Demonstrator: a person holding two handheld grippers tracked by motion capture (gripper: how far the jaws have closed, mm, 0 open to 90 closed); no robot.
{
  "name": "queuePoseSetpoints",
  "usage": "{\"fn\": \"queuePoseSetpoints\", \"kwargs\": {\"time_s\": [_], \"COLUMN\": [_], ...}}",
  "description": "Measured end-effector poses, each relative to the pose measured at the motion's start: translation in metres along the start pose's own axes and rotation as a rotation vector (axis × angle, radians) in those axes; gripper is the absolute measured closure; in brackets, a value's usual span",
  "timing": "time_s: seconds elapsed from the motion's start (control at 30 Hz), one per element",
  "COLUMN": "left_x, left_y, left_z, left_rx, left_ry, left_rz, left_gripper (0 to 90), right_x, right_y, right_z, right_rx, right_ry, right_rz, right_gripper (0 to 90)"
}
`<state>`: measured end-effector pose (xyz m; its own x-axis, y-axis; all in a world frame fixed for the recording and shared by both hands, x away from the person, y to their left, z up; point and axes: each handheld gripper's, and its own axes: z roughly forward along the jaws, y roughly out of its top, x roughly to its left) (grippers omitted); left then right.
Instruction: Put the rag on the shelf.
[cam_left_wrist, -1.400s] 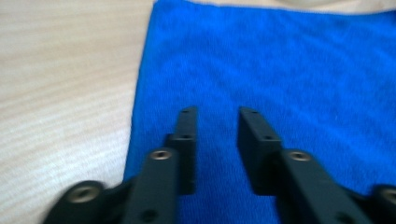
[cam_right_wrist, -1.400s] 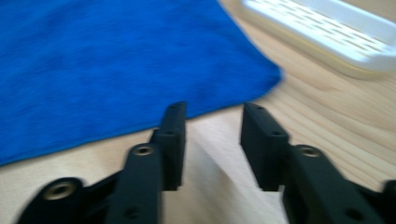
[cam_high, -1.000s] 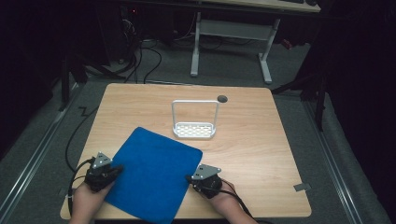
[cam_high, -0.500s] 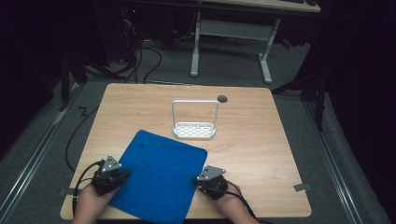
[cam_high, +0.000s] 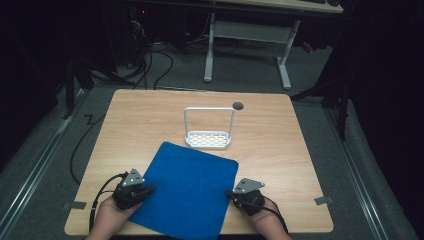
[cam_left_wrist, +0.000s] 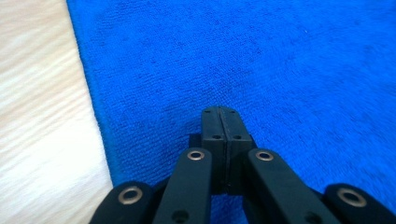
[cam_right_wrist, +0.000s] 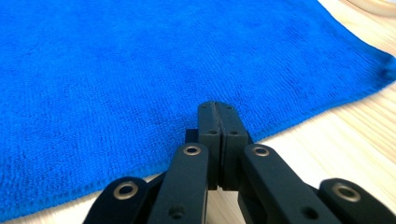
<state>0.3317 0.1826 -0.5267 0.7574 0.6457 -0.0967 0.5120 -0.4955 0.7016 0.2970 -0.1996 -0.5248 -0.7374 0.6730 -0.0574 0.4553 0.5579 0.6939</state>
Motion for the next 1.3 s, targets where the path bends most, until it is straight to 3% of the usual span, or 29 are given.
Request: {"fn": "queuePoseSetpoints", "kwargs": {"time_s": [0.2, 0.43, 0.67, 0.83, 0.97, 1.0, 1.13, 1.2, 1.23, 1.27, 1.3], "left_x": [-0.023, -0.043, -0.051, -0.065, -0.070, -0.073, -0.073, -0.070, -0.067, -0.064, -0.052], "left_y": [0.007, 0.015, 0.016, 0.019, 0.019, 0.020, 0.021, 0.022, 0.022, 0.022, 0.022], "left_z": [0.011, 0.019, 0.023, 0.027, 0.031, 0.032, 0.032, 0.029, 0.026, 0.024, 0.019], "left_rx": [0.005, 0.014, 0.018, 0.015, 0.003, 0.006, 0.008, -0.004, -0.024, -0.039, -0.087], "left_ry": [-0.081, -0.117, -0.156, -0.181, -0.210, -0.205, -0.210, -0.193, -0.172, -0.153, -0.109], "left_rz": [0.058, 0.111, 0.119, 0.157, 0.141, 0.162, 0.157, 0.159, 0.151, 0.146, 0.103], "left_gripper": [89.9, 89.2, 89.0, 88.1, 88.1, 88.1, 83.9, 82.0, 81.3, 80.8, 79.3], "right_x": [-0.016, -0.029, -0.038, -0.048, -0.053, -0.055, -0.053, -0.053, -0.054, -0.054, -0.055], "right_y": [-0.015, -0.023, -0.025, -0.025, -0.026, -0.027, -0.027, -0.027, -0.027, -0.027, -0.027], "right_z": [-0.015, -0.021, -0.021, -0.021, -0.021, -0.022, -0.022, -0.024, -0.032, -0.035, -0.038], "right_rx": [0.012, 0.011, 0.011, 0.020, 0.020, 0.021, 0.018, -0.004, -0.094, -0.115, -0.137], "right_ry": [-0.051, -0.125, -0.161, -0.193, -0.209, -0.210, -0.216, -0.209, -0.168, -0.163, -0.159], "right_rz": [0.037, 0.057, 0.073, 0.091, 0.102, 0.103, 0.103, 0.114, 0.148, 0.157, 0.167], "right_gripper": [90.0, 90.0, 90.0, 90.0, 90.0, 90.0, 90.0, 89.4, 83.1, 82.2, 81.5]}}
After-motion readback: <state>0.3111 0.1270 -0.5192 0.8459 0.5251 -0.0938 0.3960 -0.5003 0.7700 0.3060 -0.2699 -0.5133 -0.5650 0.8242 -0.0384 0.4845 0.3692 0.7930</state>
